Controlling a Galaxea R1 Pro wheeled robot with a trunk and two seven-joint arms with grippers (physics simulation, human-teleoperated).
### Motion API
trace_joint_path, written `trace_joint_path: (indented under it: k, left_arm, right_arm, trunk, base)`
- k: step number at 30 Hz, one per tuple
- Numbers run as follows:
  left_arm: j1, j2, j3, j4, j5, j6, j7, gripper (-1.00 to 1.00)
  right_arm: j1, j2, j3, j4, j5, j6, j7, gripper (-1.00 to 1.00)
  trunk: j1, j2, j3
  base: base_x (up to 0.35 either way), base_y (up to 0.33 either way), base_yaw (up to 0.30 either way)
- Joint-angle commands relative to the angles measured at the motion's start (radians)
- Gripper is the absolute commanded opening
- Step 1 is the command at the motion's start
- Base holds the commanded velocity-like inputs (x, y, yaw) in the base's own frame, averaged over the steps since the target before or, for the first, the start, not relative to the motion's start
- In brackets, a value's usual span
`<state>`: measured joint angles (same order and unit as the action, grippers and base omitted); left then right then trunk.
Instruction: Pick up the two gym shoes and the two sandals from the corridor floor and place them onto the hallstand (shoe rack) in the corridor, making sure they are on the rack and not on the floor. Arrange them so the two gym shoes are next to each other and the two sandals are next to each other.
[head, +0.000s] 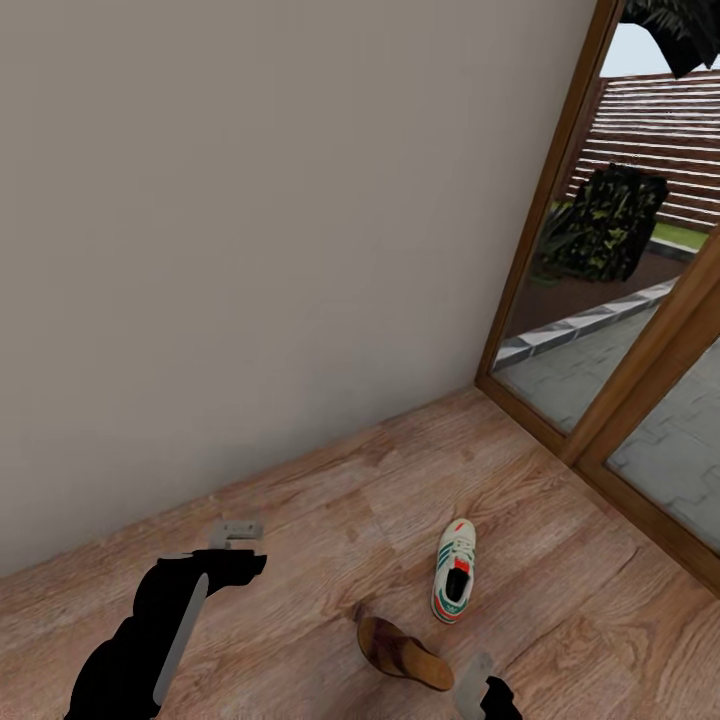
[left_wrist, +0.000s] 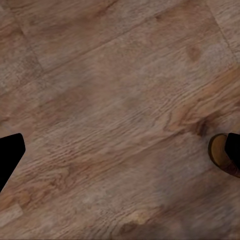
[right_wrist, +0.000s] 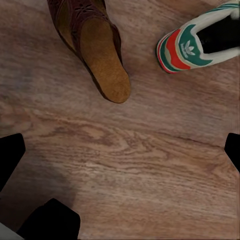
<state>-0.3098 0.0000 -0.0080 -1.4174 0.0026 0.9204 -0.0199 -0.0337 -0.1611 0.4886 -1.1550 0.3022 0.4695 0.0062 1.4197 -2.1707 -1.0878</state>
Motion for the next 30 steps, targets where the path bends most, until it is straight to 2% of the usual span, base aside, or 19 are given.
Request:
trace_joint_path:
  k: [1,6,10,13,18,30]
  left_arm:
    - [0.0,0.0,0.0,0.0,0.0,0.0,0.0,1.0]
    - [-0.009,0.001,0.0,-0.001,-0.005,0.001,0.001,1.0]
    - [-0.062,0.001,0.0,-0.001,-0.004,0.006,0.001,1.0]
    - [-0.09,0.001,-0.001,0.0,-0.002,0.013,0.0,1.0]
    - [-0.104,0.001,-0.001,0.0,-0.005,0.017,0.001,1.0]
    - [-0.101,0.0,-0.001,0.0,-0.002,0.017,0.0,1.0]
  right_arm:
    - [0.0,0.0,0.0,-0.001,0.009,0.0,0.0,1.0]
    - [0.0,0.0,-0.001,-0.004,0.056,0.0,0.0,1.0]
    - [0.0,0.002,-0.001,-0.006,0.106,0.0,0.0,1.0]
    - [0.0,0.002,-0.001,-0.006,0.127,0.0,0.0,1.0]
    - [0.0,0.003,0.0,-0.007,0.137,0.0,-0.001,1.0]
    - [0.0,0.002,0.001,-0.008,0.138,0.001,-0.001,1.0]
  trunk:
    - [0.004,-0.007,-0.005]
    - [0.023,-0.042,-0.028]
    - [0.038,-0.07,-0.047]
    - [0.05,-0.091,-0.061]
    - [0.069,-0.126,-0.083]
    - [0.069,-0.126,-0.085]
  base:
    - [0.0,0.0,0.0]
    - [0.0,0.0,0.0]
    - [0.0,0.0,0.0]
    - [0.0,0.0,0.0]
    - [0.0,0.0,0.0]
    - [0.0,0.0,0.0]
